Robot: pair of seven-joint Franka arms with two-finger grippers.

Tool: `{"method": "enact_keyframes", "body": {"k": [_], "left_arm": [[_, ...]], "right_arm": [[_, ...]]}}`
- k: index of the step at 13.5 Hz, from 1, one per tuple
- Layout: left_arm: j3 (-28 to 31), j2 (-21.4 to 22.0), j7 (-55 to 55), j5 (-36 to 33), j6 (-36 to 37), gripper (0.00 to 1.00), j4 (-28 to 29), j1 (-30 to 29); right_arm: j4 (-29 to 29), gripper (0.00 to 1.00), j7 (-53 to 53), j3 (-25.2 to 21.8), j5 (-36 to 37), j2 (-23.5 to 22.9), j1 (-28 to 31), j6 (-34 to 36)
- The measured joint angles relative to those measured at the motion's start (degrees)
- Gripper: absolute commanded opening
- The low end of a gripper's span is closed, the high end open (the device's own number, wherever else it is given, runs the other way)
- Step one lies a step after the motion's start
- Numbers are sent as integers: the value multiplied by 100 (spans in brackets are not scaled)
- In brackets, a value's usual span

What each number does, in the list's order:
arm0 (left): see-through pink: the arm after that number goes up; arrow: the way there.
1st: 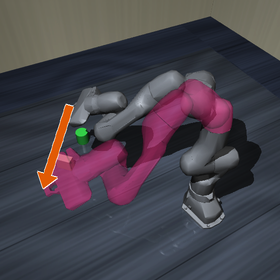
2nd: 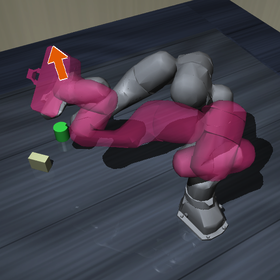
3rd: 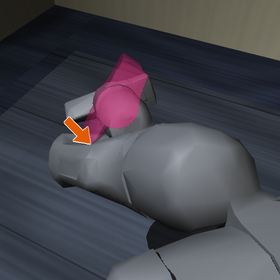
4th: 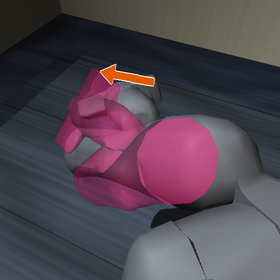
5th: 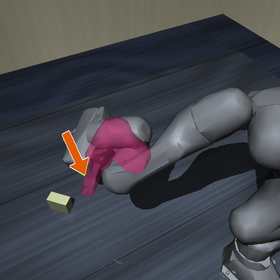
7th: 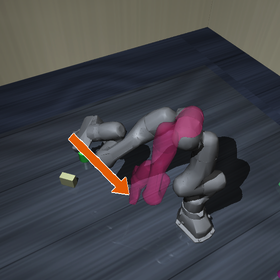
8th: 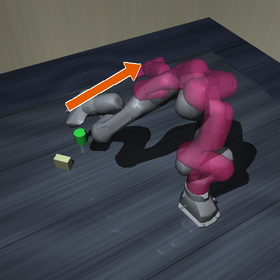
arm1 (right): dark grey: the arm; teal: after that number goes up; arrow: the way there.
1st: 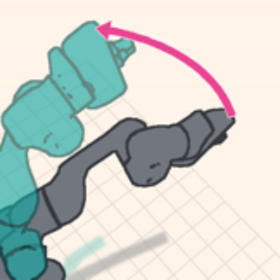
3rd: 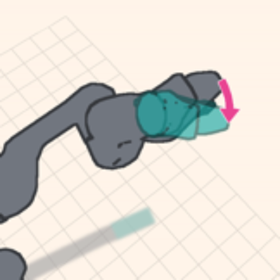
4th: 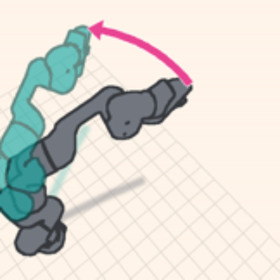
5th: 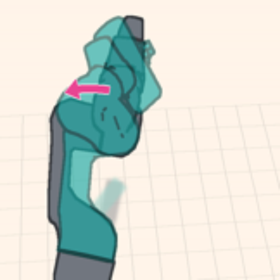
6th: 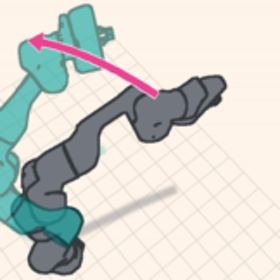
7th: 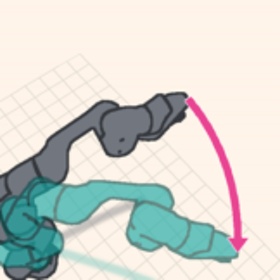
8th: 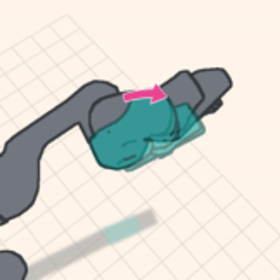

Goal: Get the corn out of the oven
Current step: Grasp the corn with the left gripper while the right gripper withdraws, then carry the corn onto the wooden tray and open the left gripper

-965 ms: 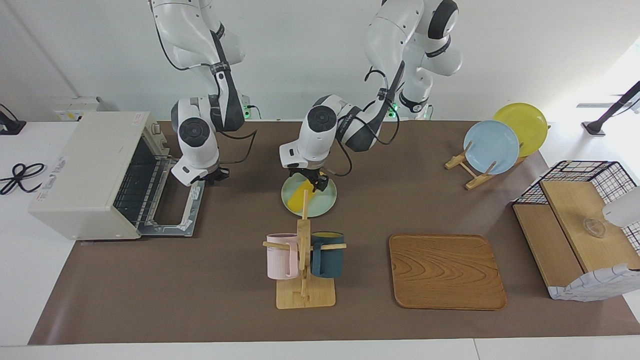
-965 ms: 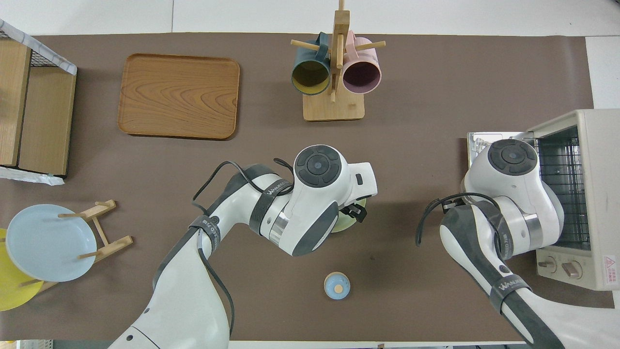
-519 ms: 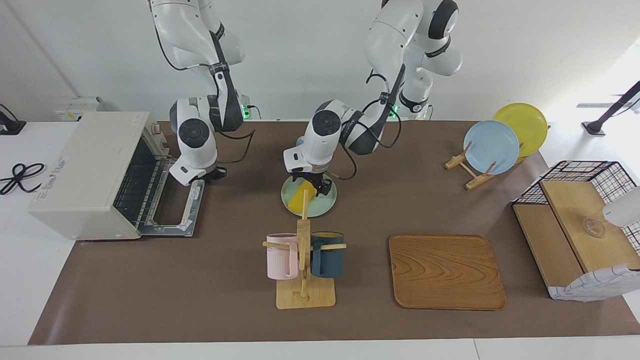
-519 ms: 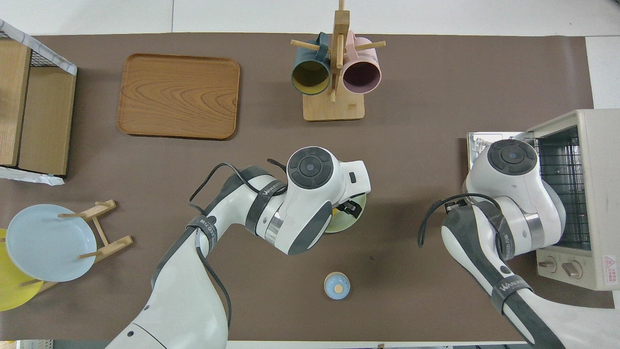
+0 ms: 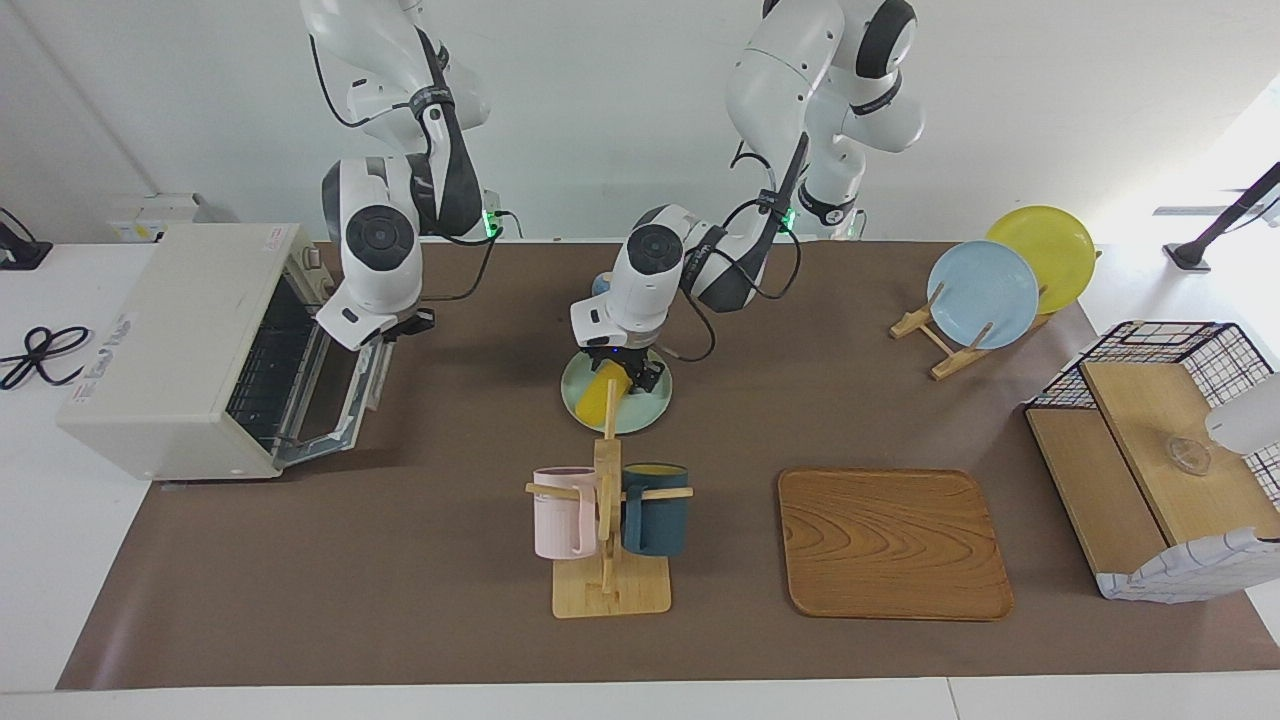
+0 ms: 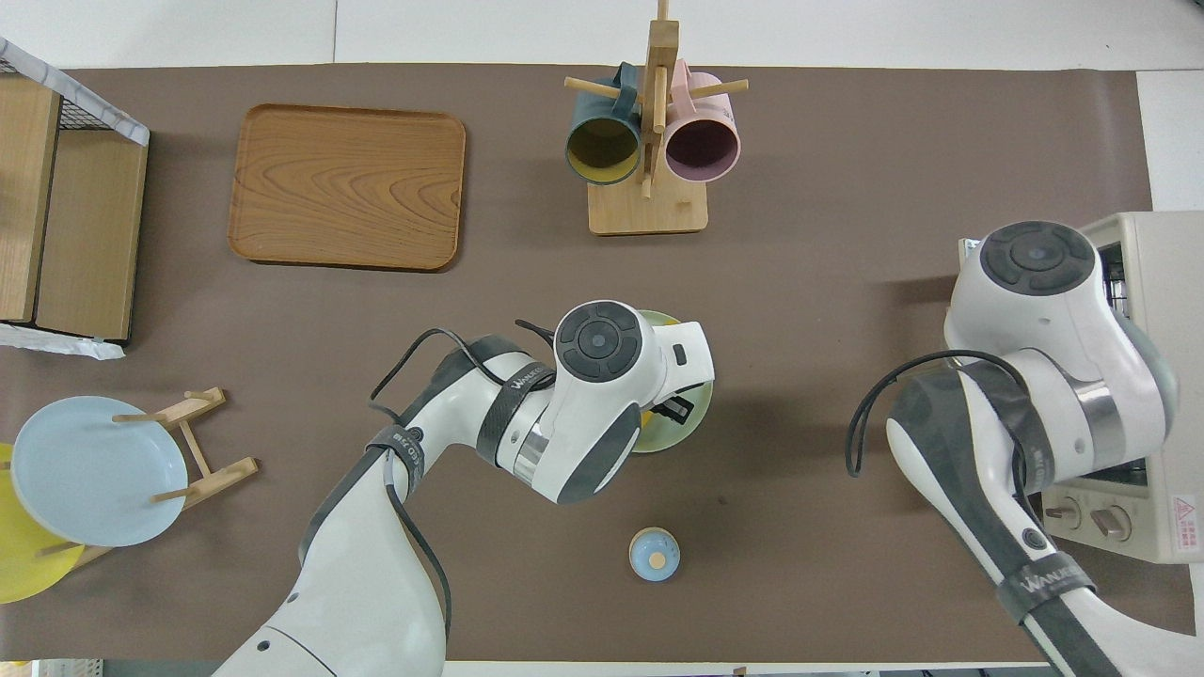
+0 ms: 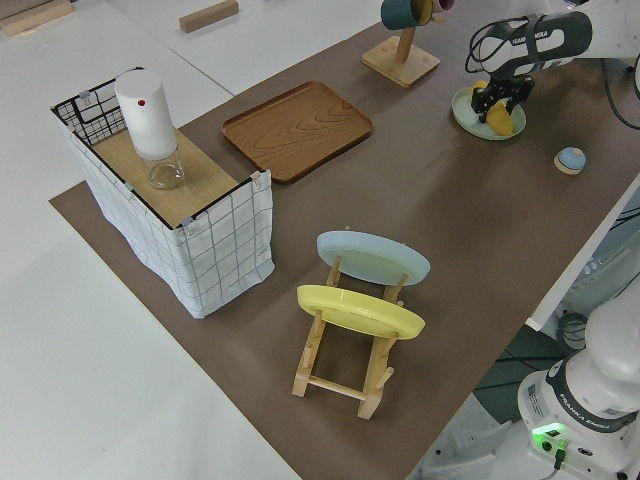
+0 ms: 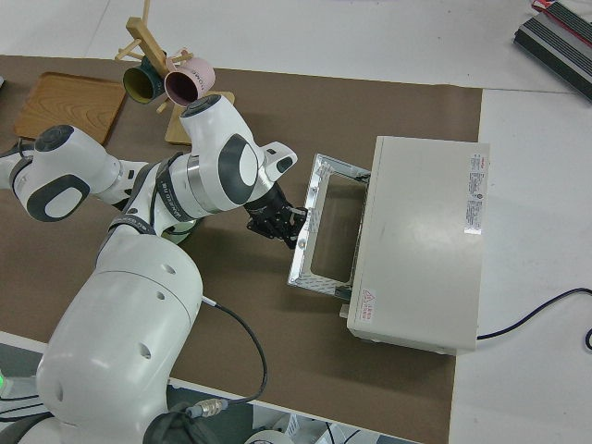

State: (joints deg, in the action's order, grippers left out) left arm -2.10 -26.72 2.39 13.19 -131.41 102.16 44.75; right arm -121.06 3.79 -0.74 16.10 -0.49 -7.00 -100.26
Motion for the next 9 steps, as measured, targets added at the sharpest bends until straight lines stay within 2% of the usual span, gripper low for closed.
{"method": "enact_keyframes", "body": {"k": [1,2,6,9], "left_arm": [[0,10,82,0,110,8,-56,-1],[9,17,132,0,199,0,-111,-7],[76,114,243,13,493,0,-216,-110],[120,617,297,16,1150,0,-302,-615]], "right_arm": [[63,5,-197,-5,28,90,84,119],[103,5,-378,-4,86,190,178,212],[195,5,-1347,-28,385,595,831,341],[195,7,-1874,-79,460,732,1181,264]]}}
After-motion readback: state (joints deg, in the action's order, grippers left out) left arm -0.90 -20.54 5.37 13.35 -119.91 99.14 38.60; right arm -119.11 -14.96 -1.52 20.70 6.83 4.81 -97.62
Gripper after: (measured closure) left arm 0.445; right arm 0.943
